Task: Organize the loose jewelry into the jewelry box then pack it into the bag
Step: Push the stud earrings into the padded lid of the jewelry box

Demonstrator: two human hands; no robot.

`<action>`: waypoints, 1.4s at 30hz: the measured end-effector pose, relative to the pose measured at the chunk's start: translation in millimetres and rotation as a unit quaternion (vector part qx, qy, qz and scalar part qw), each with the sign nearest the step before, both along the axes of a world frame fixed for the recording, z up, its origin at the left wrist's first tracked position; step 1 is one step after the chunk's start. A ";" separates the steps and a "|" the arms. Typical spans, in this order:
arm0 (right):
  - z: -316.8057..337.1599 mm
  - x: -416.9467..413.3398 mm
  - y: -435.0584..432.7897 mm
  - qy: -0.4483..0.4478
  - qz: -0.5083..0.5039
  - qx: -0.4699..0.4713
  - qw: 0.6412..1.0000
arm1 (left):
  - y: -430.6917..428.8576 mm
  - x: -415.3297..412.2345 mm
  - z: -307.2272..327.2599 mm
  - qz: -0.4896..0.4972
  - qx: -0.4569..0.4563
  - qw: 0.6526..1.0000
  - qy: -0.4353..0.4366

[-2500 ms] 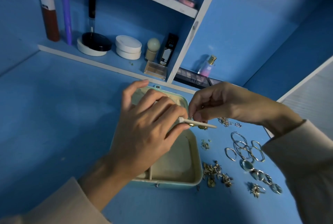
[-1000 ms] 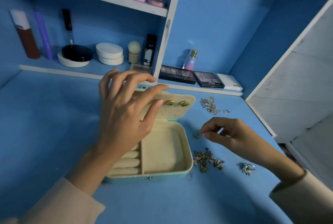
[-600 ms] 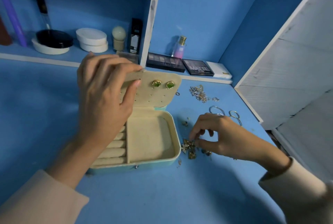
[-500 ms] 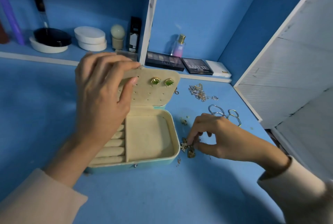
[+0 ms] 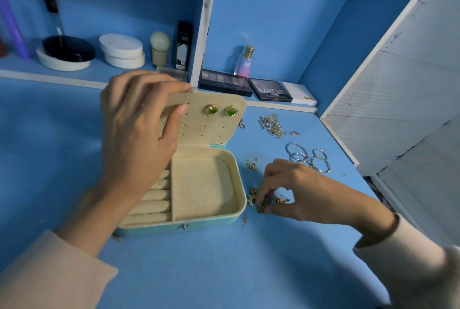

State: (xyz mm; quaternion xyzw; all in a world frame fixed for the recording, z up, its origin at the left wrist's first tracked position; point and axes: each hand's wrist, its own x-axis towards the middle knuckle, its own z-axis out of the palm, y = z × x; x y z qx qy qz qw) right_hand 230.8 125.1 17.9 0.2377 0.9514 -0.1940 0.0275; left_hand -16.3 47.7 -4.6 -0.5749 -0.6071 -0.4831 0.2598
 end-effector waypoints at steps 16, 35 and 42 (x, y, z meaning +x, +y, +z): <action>13.6 -3.0 1.9 0.148 -0.138 -0.205 0.958 | -0.1 -1.0 0.4 0.010 -0.019 1.000 -0.001; 24.2 -73.2 -20.6 0.328 -0.169 -0.205 0.906 | 2.0 -8.2 0.5 -0.026 -0.017 0.999 -0.014; 20.4 -106.9 -29.4 0.380 -0.158 -0.070 0.909 | 1.5 -7.3 2.0 -0.030 -0.013 0.999 -0.033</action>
